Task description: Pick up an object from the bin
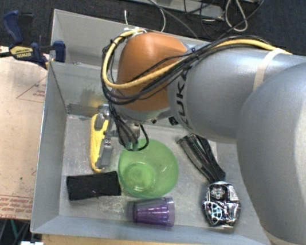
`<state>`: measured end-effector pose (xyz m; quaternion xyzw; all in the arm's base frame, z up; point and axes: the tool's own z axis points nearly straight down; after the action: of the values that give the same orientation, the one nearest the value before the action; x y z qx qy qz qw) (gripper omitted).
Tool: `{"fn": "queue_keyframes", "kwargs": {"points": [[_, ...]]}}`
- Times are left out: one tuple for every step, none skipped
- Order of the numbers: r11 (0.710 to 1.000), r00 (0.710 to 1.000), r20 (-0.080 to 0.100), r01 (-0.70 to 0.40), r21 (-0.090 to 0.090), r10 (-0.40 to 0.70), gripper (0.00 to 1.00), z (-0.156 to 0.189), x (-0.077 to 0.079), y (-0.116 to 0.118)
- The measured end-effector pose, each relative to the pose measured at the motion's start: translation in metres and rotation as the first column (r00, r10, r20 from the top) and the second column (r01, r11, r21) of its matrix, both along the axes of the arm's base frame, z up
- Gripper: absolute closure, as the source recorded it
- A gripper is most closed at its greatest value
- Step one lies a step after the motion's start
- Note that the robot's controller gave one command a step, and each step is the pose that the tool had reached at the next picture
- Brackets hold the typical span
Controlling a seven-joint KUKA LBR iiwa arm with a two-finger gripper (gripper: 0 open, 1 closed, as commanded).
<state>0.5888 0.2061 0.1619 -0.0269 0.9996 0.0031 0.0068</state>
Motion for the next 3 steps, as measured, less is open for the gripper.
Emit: {"fn": "queue_keyframes", "kwargs": {"points": [[0.996, 0.996, -0.02, -0.091, -0.005, 0.09, 0.0, -0.07, -0.081, 0.011], [0.996, 0.996, -0.012, -0.088, -0.003, 0.088, 0.0, -0.067, -0.077, 0.011], [0.968, 0.968, -0.008, -0.249, -0.001, 0.249, 1.0, -0.09, -0.075, 0.039]]}}
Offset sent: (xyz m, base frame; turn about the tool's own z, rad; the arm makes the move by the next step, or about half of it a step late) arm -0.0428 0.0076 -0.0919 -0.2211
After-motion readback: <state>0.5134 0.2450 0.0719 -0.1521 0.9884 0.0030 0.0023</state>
